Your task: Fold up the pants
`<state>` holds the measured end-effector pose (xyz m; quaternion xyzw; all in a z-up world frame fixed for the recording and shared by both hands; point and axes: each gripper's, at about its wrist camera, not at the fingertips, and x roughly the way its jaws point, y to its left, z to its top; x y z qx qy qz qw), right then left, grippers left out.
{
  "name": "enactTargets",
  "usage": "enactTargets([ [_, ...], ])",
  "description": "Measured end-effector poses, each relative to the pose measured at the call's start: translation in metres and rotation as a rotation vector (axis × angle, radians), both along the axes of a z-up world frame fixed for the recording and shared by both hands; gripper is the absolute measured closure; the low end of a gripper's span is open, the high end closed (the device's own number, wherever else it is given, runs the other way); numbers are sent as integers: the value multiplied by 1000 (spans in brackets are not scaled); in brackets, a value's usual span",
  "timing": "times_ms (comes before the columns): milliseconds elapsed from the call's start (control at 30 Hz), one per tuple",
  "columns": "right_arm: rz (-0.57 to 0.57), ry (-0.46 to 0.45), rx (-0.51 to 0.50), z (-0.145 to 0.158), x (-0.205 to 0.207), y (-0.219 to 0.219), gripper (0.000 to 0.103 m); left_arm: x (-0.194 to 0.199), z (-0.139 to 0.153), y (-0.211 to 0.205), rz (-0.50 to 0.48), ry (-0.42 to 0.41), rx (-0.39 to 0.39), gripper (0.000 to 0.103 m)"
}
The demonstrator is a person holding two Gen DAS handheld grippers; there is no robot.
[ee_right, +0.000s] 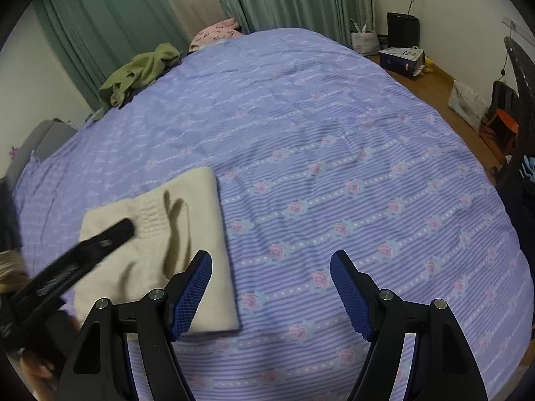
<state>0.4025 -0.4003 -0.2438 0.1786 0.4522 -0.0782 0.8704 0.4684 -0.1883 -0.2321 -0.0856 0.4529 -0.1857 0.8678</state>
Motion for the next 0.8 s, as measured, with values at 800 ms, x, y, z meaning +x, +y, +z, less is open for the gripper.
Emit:
enactTargets([
  [800, 285, 134, 106, -90, 95, 114, 53, -6, -102, 178, 280, 250, 65, 20],
])
